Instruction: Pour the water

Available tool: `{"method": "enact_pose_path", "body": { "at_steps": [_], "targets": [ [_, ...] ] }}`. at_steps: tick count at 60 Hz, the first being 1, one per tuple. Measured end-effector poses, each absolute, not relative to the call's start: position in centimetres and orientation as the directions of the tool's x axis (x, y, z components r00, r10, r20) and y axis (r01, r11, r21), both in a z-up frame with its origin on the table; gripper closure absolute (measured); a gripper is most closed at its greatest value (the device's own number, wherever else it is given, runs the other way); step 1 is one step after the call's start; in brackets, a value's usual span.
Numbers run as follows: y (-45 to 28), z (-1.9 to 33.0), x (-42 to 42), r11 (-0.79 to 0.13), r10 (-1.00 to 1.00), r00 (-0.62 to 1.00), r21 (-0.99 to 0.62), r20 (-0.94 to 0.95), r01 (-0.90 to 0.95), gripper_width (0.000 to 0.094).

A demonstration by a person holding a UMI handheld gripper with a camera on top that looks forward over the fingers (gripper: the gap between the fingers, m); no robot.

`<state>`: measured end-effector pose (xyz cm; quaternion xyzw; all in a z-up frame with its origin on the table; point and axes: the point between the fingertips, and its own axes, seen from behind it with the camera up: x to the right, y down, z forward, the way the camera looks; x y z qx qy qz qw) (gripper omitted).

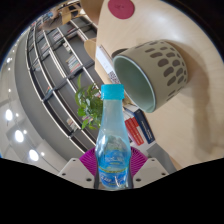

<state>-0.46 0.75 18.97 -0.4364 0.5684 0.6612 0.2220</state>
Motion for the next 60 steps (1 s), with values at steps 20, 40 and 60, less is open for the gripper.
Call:
{"method": "enact_pose_path", "body": {
  "at_steps": [20,40,60],
  "targets": [
    [0.9,19.1,-0.8,-0.286,-0.249,-0.453,0.512,-0.856,-0.81,0.0533],
    [0.9,26.6,7.2,-0.27,0.03,0.596,-0.581,-0.802,-0.768,0.0515],
    [0.6,24.7,22.7,-0.146,-0.097,0.98,-0.972,-0.173,-0.186,0.0483]
  ]
}}
